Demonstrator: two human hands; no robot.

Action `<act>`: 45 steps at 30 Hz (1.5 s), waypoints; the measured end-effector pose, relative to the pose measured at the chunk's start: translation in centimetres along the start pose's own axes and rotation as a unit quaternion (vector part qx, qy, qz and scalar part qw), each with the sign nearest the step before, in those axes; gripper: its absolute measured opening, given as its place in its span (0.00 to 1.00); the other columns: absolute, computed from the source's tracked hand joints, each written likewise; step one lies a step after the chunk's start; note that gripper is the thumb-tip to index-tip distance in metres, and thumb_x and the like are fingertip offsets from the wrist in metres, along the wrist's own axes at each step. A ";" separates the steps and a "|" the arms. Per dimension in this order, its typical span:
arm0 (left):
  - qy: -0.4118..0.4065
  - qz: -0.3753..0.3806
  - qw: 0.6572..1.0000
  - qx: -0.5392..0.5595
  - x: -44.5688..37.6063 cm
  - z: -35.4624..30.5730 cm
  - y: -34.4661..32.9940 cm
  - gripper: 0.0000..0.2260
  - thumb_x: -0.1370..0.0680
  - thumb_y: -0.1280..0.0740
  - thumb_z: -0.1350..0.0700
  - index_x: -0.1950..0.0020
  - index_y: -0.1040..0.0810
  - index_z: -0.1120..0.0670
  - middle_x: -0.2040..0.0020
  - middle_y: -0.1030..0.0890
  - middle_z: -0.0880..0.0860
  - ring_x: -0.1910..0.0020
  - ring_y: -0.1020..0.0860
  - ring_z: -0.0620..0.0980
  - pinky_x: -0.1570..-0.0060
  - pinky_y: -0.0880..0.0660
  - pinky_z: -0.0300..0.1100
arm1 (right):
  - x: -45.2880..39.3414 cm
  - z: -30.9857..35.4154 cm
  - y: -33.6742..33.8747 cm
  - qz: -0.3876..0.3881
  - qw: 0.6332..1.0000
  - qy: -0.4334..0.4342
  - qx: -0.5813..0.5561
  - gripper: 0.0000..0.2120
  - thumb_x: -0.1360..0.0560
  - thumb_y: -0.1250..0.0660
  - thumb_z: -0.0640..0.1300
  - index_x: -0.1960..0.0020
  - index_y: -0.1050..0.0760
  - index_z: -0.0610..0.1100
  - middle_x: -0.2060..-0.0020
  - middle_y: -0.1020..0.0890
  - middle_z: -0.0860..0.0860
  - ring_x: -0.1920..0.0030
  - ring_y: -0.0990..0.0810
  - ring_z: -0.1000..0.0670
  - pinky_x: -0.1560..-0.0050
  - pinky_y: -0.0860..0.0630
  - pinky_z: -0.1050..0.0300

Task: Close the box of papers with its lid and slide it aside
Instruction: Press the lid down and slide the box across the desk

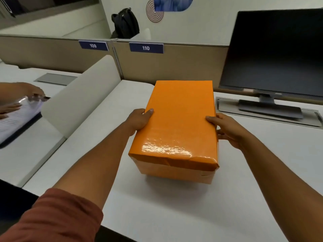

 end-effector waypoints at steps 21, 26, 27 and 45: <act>0.008 -0.144 0.978 -0.150 -14.5 9.9 24.9 0.23 0.19 0.41 0.43 0.31 0.29 0.57 0.34 0.24 0.60 0.39 0.25 0.63 0.45 0.28 0.52 | -16.3 8.7 -26.6 -0.016 0.997 0.012 -0.071 0.29 0.22 0.36 0.57 0.24 0.38 0.51 0.31 0.26 0.49 0.36 0.24 0.42 0.41 0.24 0.42; 0.008 -0.176 0.969 -0.175 -17.3 10.8 27.9 0.22 0.20 0.40 0.42 0.35 0.27 0.57 0.39 0.21 0.60 0.42 0.23 0.62 0.49 0.28 0.51 | -18.8 9.8 -29.7 -0.034 0.996 0.041 -0.069 0.32 0.22 0.37 0.58 0.22 0.43 0.52 0.28 0.29 0.49 0.33 0.26 0.42 0.38 0.25 0.40; 0.007 -0.178 0.967 -0.181 -17.8 11.0 28.3 0.22 0.20 0.40 0.41 0.35 0.27 0.57 0.39 0.21 0.60 0.42 0.24 0.62 0.49 0.28 0.51 | -19.2 9.8 -30.2 -0.038 0.996 0.047 -0.071 0.32 0.22 0.37 0.58 0.22 0.43 0.52 0.27 0.29 0.49 0.32 0.26 0.42 0.37 0.25 0.39; -0.141 -0.199 0.902 -0.357 -17.0 8.6 25.8 0.18 0.19 0.42 0.49 0.33 0.25 0.54 0.32 0.26 0.57 0.34 0.32 0.61 0.37 0.35 0.56 | -20.1 9.3 -33.6 -0.092 0.995 0.031 -0.016 0.32 0.24 0.41 0.66 0.25 0.44 0.53 0.26 0.32 0.45 0.31 0.27 0.41 0.35 0.26 0.41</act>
Point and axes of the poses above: each hand's wrist, its own x-axis away from the middle knuckle, its own y-axis out of the back of the hand, z = x × y, the point moved 7 cm from there along -x, towards the middle knuckle
